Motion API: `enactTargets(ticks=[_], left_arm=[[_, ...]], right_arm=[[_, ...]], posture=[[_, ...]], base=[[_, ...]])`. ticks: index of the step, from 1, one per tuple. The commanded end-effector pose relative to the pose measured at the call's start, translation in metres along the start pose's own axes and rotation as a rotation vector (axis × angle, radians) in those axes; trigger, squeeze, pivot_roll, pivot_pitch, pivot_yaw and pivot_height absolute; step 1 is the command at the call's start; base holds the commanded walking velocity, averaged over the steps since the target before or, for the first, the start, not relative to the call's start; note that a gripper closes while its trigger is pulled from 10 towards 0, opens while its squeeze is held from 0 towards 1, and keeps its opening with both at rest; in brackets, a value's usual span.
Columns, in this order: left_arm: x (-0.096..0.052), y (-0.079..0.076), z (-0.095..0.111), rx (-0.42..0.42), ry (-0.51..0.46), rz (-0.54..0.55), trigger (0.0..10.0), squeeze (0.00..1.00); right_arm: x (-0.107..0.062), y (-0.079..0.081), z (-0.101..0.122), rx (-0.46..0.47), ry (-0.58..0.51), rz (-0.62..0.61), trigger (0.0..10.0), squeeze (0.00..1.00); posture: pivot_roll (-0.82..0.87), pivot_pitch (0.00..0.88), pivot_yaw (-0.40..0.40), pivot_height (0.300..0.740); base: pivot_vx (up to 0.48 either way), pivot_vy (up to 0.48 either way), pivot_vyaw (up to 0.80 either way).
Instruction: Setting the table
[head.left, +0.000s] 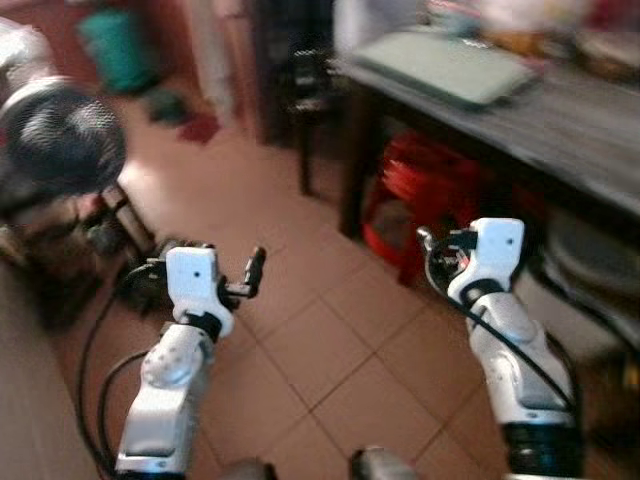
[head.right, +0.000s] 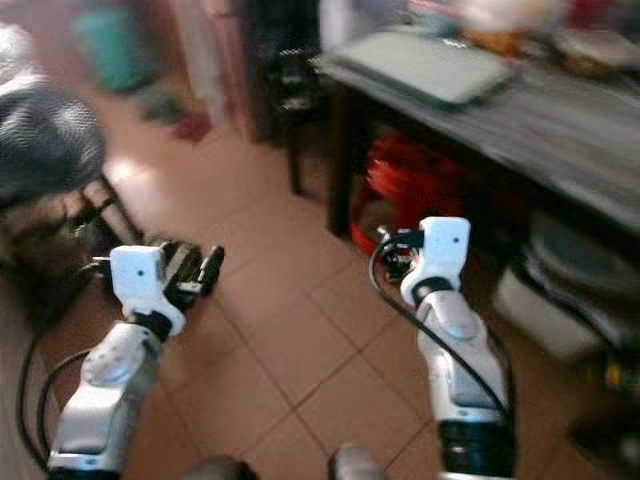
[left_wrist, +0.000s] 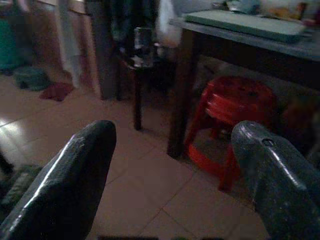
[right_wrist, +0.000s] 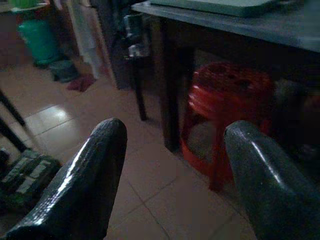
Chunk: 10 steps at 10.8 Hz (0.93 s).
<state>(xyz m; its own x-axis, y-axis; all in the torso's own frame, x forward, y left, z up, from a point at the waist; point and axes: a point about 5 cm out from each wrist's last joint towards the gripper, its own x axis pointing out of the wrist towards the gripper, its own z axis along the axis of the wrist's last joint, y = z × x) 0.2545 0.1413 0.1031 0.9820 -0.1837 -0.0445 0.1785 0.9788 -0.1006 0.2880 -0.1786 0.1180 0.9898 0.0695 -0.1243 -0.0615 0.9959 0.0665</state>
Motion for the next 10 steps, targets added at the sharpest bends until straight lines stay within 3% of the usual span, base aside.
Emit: enactTargets(ticks=[1,4,6,10], left_arm=[[-0.001,0.004,0.002,0.022,-0.008,0.019,10.0,0.0],[-0.006,0.009,-0.001,0.031,0.009,0.035,10.0,0.0],[-0.004,0.006,0.001,0.029,0.004,0.019,10.0,0.0],[-0.004,0.007,0.001,0.036,0.001,0.029,10.0,0.0]], right_arm=[[-0.004,0.005,0.008,-0.011,-0.046,0.026,10.0,0.0],[-0.024,0.008,0.007,-0.049,-0.076,0.014,10.0,0.0],[-0.03,0.012,0.006,-0.055,-0.084,0.009,10.0,0.0],[-0.032,0.013,0.006,-0.059,-0.084,0.014,10.0,0.0]], posture=[[-0.04,0.037,0.051,0.74],[-0.04,0.039,0.053,0.74],[-0.05,0.041,0.064,0.74],[-0.05,0.042,0.062,0.74]], base=[[0.0,0.0,-0.8],[0.0,0.0,-0.8],[0.0,0.0,-0.8],[0.0,-0.244,-0.8]])
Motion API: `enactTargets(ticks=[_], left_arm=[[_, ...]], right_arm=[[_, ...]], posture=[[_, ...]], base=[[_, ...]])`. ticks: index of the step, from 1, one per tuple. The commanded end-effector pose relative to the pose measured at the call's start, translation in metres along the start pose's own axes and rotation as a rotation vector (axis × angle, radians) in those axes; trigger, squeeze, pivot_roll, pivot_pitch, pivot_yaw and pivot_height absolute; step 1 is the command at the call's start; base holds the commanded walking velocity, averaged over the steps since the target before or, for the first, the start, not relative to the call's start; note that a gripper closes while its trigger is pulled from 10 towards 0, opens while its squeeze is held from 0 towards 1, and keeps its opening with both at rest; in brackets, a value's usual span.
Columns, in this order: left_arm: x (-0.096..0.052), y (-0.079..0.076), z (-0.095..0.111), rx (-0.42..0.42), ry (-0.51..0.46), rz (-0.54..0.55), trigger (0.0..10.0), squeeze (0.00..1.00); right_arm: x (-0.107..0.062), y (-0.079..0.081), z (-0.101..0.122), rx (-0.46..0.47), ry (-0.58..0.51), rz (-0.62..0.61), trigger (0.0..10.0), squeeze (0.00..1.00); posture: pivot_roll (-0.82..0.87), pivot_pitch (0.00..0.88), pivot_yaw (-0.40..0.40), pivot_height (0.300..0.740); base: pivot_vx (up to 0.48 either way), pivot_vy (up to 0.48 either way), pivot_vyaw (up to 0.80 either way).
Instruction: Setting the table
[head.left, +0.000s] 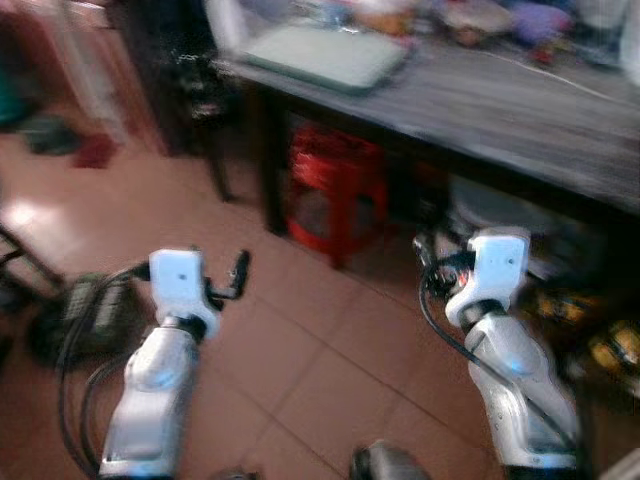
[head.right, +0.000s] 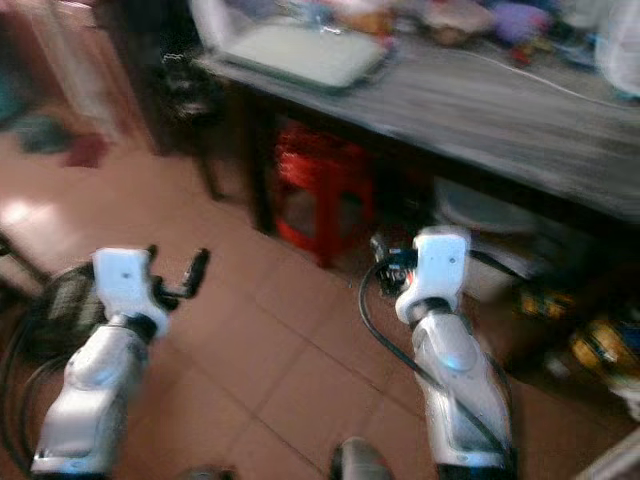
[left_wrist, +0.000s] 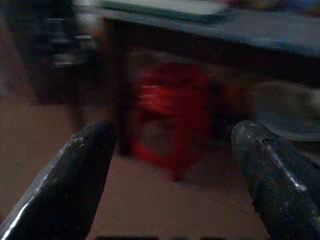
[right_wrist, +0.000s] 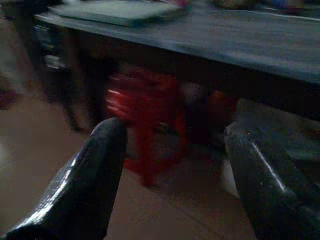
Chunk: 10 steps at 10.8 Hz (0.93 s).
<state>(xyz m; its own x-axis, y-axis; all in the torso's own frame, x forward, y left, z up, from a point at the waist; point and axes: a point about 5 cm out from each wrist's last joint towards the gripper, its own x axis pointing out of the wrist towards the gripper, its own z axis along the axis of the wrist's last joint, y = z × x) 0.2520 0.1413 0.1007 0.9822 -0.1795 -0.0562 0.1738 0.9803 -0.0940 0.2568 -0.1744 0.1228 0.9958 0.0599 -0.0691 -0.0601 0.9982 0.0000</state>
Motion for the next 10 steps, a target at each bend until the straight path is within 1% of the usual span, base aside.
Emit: enactTargets(ticks=[1,3,5,8,9,10], left_arm=[[-0.0021,0.0077,0.0039,0.037,-0.01,0.03,10.0,0.0],[-0.0007,0.0081,0.0041,0.016,-0.018,0.039,10.0,0.0],[0.0001,0.0076,0.0044,0.022,-0.022,0.046,10.0,0.0],[-0.0036,0.0074,0.003,0.025,-0.016,0.041,10.0,0.0],[-0.0046,0.008,0.0017,0.027,-0.011,0.044,10.0,0.0],[-0.0045,0.0078,0.0012,0.021,-0.006,0.042,10.0,0.0]], right_arm=[[-0.0011,0.0066,0.006,0.01,-0.026,0.023,10.0,0.0],[-0.0035,0.0116,0.0061,0.024,-0.031,0.053,10.0,0.0],[-0.0044,0.0125,0.0084,0.011,-0.04,0.065,10.0,0.0],[-0.0065,0.0146,0.0096,0.003,-0.045,0.086,10.0,0.0],[-0.0065,0.0148,0.0096,0.002,-0.045,0.09,10.0,0.0],[-0.0061,0.0142,0.0101,0.013,-0.047,0.087,10.0,0.0]], posture=[[-0.05,0.043,0.061,0.74],[-0.05,0.045,0.06,0.74],[-0.06,0.046,0.057,0.74],[-0.05,0.048,0.054,0.74],[-0.05,0.047,0.054,0.74],[-0.05,0.047,0.054,0.74]], base=[[0.0,0.0,-0.8],[0.0,0.0,-0.8],[0.0,0.0,-0.8],[0.0,0.0,-0.8],[0.0,-0.289,-0.8],[0.0,-0.48,0.0]])
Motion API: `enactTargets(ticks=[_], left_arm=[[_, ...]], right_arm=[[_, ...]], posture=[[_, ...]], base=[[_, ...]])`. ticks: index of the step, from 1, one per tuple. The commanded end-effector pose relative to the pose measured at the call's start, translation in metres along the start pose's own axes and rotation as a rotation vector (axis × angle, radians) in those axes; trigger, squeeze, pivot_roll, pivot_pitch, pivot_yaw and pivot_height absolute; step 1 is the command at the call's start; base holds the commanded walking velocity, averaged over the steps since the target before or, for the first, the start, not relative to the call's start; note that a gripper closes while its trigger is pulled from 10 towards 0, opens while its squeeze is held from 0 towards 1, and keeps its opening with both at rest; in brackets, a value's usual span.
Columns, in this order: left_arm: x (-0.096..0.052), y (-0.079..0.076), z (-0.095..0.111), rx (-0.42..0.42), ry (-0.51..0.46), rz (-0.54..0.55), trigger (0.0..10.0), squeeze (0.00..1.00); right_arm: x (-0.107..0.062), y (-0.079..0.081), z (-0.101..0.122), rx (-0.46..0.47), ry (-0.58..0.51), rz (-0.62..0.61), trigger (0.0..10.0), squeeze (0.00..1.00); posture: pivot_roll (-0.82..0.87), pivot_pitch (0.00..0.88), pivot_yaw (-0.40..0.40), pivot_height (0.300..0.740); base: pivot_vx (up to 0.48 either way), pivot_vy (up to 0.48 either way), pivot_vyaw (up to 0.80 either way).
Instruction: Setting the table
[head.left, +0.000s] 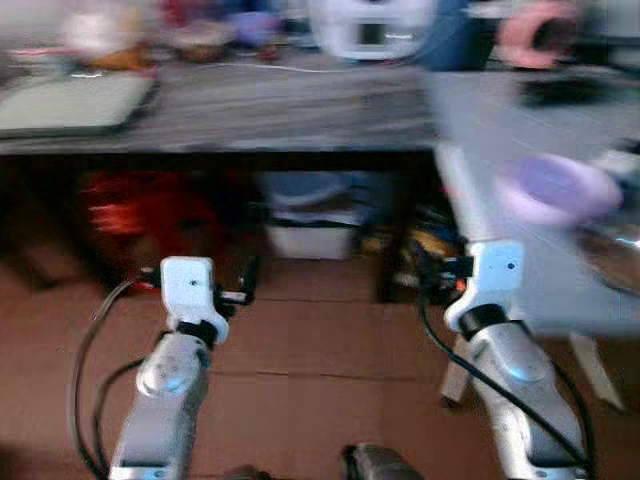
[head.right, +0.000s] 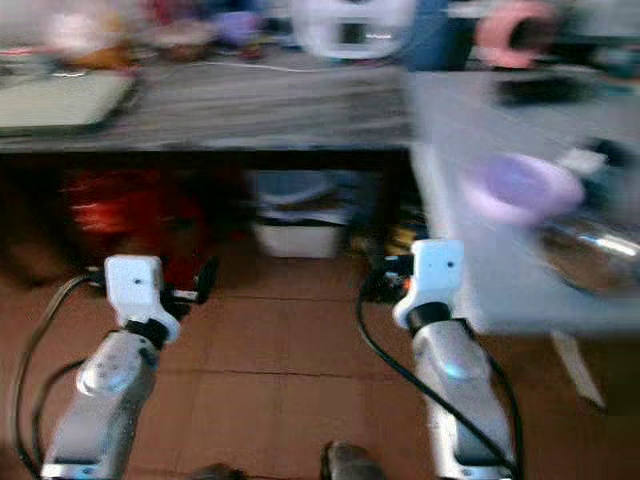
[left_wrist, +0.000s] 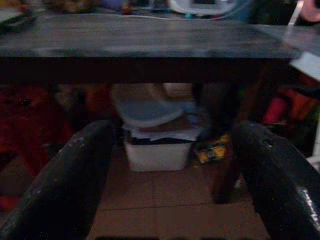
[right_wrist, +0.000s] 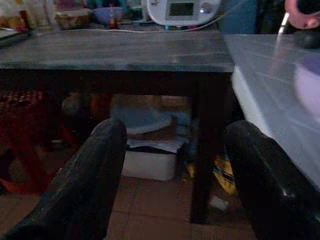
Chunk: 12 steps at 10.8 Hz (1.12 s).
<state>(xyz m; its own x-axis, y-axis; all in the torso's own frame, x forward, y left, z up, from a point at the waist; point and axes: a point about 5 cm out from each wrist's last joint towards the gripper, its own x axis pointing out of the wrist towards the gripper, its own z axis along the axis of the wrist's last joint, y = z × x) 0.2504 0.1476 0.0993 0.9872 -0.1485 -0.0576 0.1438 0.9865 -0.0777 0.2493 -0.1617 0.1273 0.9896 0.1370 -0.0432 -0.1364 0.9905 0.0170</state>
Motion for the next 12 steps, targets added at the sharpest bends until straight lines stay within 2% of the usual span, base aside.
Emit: enactTargets(ticks=[1,4,8,9,10,11,12], left_arm=[[-0.002,0.002,0.002,0.003,-0.003,0.009,10.0,0.0],[-0.001,0.002,0.004,0.002,-0.005,0.008,10.0,0.0],[0.0,0.003,0.005,0.01,-0.01,0.001,10.0,0.0],[0.001,0.002,0.006,0.017,-0.014,-0.012,10.0,0.0],[0.002,0.0,0.007,0.019,-0.019,-0.019,10.0,0.0],[0.003,0.0,0.008,0.021,-0.021,-0.021,10.0,0.0],[0.004,0.0,0.007,0.006,-0.018,-0.013,10.0,0.0]], right_arm=[[0.002,0.0,0.006,-0.011,-0.02,-0.002,10.0,0.0],[0.006,-0.008,0.007,-0.022,-0.009,-0.038,10.0,0.0],[0.015,-0.004,0.006,-0.051,0.002,-0.055,10.0,0.0],[0.017,-0.002,0.006,-0.042,0.012,-0.048,10.0,0.31],[0.018,-0.002,0.006,-0.038,0.013,-0.051,10.0,1.0],[0.02,-0.004,0.007,-0.104,-0.013,-0.095,10.0,1.0],[0.021,-0.001,0.004,-0.093,0.01,-0.055,10.0,0.0]], posture=[[-0.05,0.046,0.055,0.74],[-0.05,0.048,0.057,0.74],[-0.05,0.05,0.057,0.74],[-0.05,0.05,0.062,0.74],[-0.05,0.049,0.066,0.74],[-0.05,0.05,0.068,0.74],[-0.05,0.049,0.07,0.74]], base=[[0.0,-0.48,0.0],[0.0,-0.48,0.0],[0.0,-0.473,0.0],[0.0,-0.446,0.0],[0.0,-0.424,0.0],[0.277,-0.379,0.0],[0.0,0.0,0.0]])
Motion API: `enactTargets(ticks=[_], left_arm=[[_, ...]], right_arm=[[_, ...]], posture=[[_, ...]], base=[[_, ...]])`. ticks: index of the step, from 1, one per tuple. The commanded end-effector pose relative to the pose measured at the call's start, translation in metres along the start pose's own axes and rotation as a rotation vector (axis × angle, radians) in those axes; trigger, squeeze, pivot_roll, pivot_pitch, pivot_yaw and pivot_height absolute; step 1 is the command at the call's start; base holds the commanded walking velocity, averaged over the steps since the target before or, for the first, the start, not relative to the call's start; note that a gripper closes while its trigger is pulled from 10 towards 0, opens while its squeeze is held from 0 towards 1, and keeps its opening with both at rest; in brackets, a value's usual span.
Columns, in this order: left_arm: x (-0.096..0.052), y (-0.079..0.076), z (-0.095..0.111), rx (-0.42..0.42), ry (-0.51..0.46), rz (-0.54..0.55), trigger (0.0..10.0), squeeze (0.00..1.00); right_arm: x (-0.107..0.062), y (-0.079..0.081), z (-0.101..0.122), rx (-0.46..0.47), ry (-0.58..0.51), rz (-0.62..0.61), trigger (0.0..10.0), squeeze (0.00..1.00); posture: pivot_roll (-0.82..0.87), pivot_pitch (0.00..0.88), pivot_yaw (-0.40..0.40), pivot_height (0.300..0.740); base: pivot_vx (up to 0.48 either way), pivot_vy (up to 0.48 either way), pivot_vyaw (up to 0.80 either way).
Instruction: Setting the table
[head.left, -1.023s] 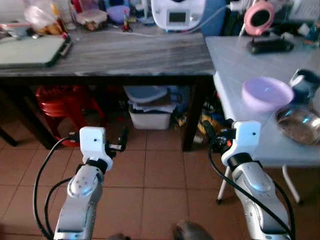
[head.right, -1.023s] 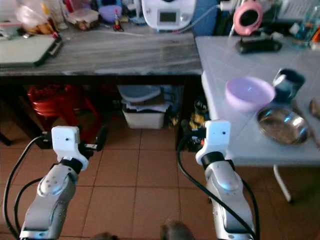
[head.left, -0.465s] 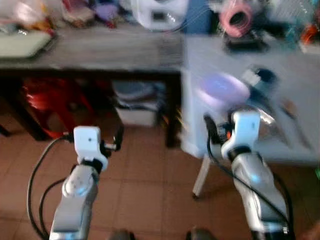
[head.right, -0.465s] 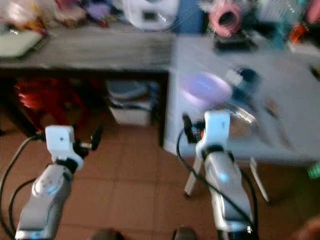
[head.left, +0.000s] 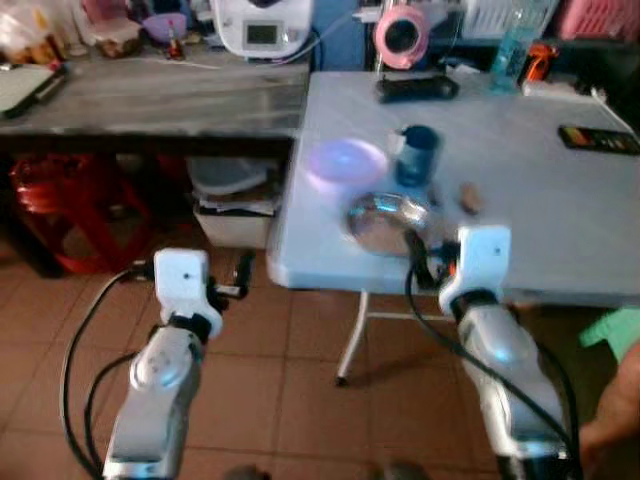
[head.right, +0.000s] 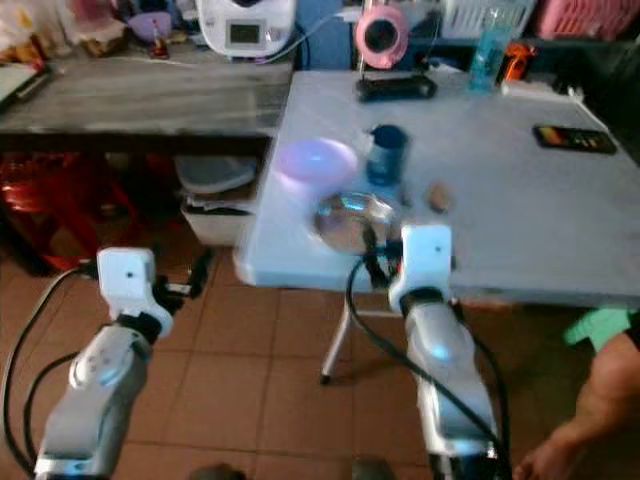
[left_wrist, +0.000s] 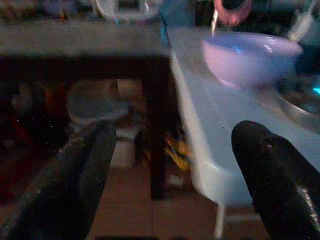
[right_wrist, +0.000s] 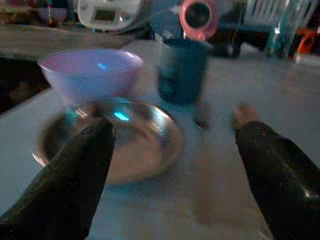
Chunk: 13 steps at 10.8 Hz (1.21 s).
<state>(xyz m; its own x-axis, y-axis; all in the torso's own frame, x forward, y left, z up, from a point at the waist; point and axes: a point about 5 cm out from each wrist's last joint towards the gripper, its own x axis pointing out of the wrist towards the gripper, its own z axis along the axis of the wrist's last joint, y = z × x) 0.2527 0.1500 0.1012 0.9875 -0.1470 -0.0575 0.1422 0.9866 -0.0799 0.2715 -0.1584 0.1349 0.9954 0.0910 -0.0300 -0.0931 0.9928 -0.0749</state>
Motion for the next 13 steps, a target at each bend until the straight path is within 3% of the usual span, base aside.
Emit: enactTargets(ticks=[1,4,7,10,13], left_arm=[[0.002,-0.001,0.005,0.018,-0.017,-0.013,10.0,0.0],[0.003,-0.003,0.007,0.034,-0.022,-0.013,10.0,0.0],[0.002,-0.003,0.007,0.04,-0.02,-0.02,10.0,0.0],[-0.001,-0.006,0.006,0.043,-0.011,-0.032,10.0,0.0],[-0.008,-0.01,0.009,0.047,-0.021,-0.058,10.0,0.0]], right_arm=[[-0.001,-0.001,-0.002,0.03,0.007,0.013,10.0,0.0],[0.007,-0.006,0.012,0.028,-0.08,0.014,10.0,0.0],[0.005,-0.01,0.009,0.046,-0.077,-0.021,10.0,0.0],[0.008,-0.027,0.004,0.027,-0.04,-0.136,10.0,0.0],[0.012,-0.032,0.013,0.034,-0.081,-0.15,10.0,0.0]], posture=[[-0.05,0.05,0.071,0.74],[-0.04,0.057,0.08,0.74],[-0.04,0.065,0.084,0.74],[-0.04,0.09,0.086,0.74],[-0.03,0.118,0.09,0.74]], base=[[0.0,0.0,0.0],[0.0,0.0,0.0],[0.0,0.0,0.27],[0.0,0.0,0.0],[0.319,0.0,0.0]])
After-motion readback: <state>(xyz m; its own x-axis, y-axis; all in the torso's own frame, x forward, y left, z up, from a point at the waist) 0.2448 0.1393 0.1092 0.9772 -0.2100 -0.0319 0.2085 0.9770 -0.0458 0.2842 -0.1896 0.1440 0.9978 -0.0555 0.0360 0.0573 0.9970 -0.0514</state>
